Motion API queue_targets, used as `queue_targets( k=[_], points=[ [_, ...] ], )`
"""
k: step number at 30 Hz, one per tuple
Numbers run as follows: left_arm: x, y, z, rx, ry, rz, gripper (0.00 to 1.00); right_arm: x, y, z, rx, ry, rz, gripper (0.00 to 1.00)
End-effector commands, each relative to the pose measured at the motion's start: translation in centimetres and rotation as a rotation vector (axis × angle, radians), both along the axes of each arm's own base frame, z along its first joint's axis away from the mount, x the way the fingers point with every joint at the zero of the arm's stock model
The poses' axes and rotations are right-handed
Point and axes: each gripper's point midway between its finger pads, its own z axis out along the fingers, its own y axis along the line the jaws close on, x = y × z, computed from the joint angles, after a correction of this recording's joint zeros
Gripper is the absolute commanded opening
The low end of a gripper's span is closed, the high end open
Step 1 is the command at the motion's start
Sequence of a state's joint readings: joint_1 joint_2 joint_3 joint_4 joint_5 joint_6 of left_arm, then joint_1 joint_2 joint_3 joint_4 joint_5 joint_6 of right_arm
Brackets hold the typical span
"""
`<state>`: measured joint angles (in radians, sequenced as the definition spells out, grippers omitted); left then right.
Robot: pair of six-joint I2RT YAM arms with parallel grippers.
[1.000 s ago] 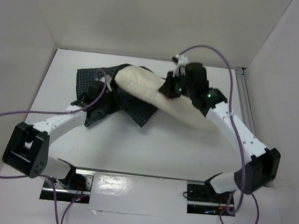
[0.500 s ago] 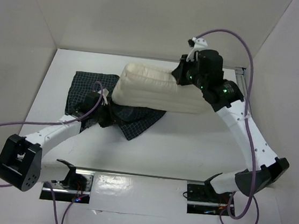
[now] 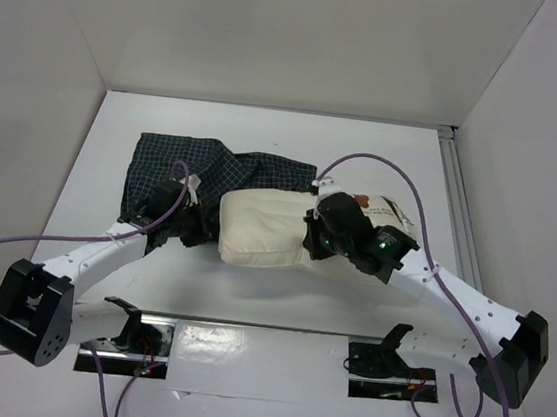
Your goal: Put the pillow into the pillowcase
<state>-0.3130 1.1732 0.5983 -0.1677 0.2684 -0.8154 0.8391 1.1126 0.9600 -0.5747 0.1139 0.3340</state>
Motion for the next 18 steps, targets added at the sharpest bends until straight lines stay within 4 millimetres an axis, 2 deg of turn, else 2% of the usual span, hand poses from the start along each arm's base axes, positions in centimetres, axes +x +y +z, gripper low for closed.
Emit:
queue_targets(
  k=[1, 2, 3, 5, 6, 9, 11, 14, 15, 17, 18],
  points=[
    [-0.6, -0.1, 0.2, -0.013, -0.008, -0.017, 0.00, 5.7, -2.4, 7.5, 0.086, -0.237, -0.250, 0.00],
    [-0.6, -0.1, 0.2, -0.013, -0.008, -0.017, 0.00, 6.7, -3.0, 8.6, 0.071, -0.260, -0.269, 0.00],
    [-0.4, -0.2, 0.6, -0.021, -0.011, -0.010, 0.00, 9.2, -3.7, 11.4, 0.055, -0.322, -0.311, 0.00],
    [-0.2, -0.2, 0.7, -0.021, -0.010, -0.010, 0.00, 11.5, -4.7, 13.7, 0.016, -0.369, -0.363, 0.00],
    [0.0, -0.4, 0.8, -0.027, -0.006, -0.016, 0.00, 13.6, -5.6, 16.3, -0.013, -0.430, -0.418, 0.00],
    [-0.1, -0.6, 0.6, -0.035, 0.009, -0.016, 0.00, 16.7, -7.2, 20.4, -0.032, -0.518, -0.498, 0.00],
    [-0.2, -0.7, 0.7, -0.042, 0.011, -0.023, 0.00, 17.1, -7.5, 21.6, -0.025, -0.540, -0.506, 0.00],
    [-0.2, -0.7, 0.7, -0.043, 0.011, -0.024, 0.00, 16.1, -5.9, 20.0, 0.000, -0.525, -0.434, 0.00],
    [-0.5, -0.6, 0.5, -0.042, 0.013, -0.023, 0.00, 14.6, -5.1, 17.1, 0.018, -0.474, -0.393, 0.00],
    [-0.4, -0.5, 0.5, -0.036, 0.011, -0.017, 0.00, 12.2, -2.2, 13.6, 0.061, -0.413, -0.301, 0.00],
    [-0.4, -0.5, 0.5, -0.036, 0.011, -0.017, 0.00, 10.1, -1.3, 8.6, 0.045, -0.326, -0.263, 0.00]
  ],
)
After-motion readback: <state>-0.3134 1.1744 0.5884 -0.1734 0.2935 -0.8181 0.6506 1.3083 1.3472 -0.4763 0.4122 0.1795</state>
